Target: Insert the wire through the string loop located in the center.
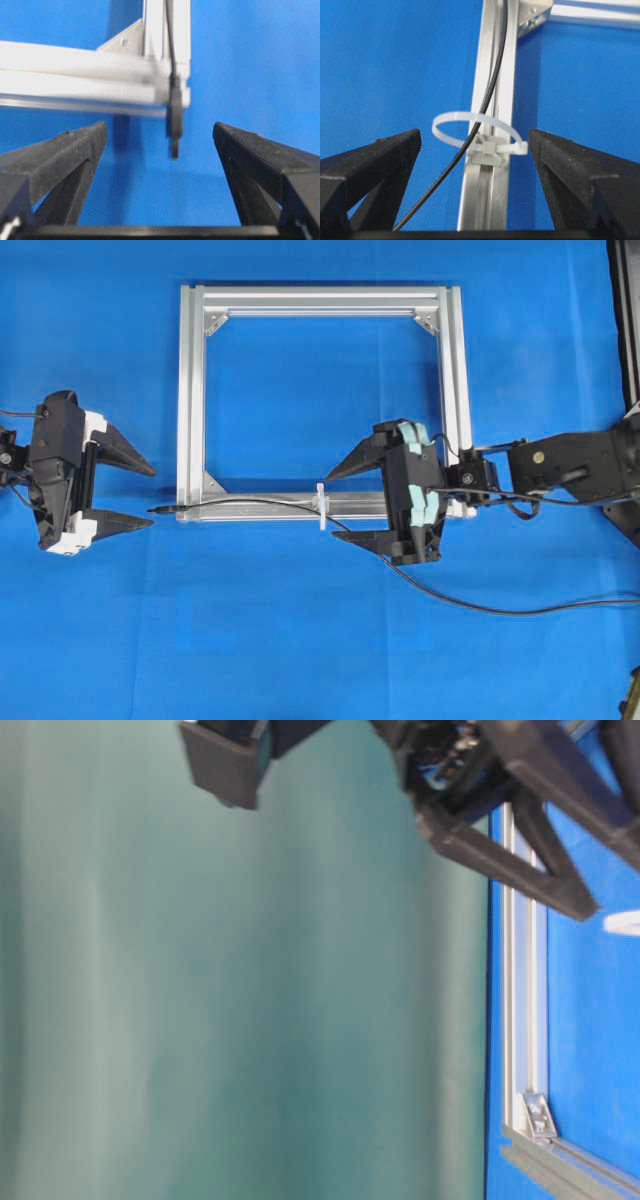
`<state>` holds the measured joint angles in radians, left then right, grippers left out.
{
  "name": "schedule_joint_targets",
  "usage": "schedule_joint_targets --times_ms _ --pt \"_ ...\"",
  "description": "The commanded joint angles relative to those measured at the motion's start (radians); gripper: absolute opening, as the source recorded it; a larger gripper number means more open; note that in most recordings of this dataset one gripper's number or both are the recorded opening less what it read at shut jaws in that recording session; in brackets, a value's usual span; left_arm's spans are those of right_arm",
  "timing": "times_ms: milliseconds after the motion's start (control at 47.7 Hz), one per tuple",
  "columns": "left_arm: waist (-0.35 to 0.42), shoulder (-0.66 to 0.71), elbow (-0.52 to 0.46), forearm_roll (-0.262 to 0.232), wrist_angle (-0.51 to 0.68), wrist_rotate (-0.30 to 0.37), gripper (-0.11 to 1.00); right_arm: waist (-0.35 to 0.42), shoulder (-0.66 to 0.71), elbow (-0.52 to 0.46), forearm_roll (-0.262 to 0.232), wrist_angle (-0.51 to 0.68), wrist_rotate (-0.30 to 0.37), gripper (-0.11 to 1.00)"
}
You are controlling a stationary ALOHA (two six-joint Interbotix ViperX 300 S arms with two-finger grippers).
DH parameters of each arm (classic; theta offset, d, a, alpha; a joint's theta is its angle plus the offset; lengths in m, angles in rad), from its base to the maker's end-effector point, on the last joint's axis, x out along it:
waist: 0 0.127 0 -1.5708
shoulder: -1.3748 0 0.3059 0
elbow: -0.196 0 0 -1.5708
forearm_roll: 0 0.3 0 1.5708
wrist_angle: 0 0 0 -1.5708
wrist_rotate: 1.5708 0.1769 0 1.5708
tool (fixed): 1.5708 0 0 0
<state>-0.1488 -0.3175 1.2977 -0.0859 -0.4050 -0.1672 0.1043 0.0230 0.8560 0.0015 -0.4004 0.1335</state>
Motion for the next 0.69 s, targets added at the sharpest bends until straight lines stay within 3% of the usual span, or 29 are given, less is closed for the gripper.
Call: schedule_joint_targets --times_ms 0,210,670 --pt "-0.002 -0.052 -0.035 0.006 0.055 0.011 0.91 0.002 -0.052 -0.018 0.0 0.023 -0.002 0.95" --pt "0.002 -0.143 -0.057 0.006 0.144 0.04 0.91 0.002 -0.12 -0.018 0.0 0.078 -0.002 0.95" --pt "0.006 -0.199 -0.052 0.006 0.155 0.04 0.91 0.002 -0.184 -0.018 -0.002 0.137 -0.002 0.95"
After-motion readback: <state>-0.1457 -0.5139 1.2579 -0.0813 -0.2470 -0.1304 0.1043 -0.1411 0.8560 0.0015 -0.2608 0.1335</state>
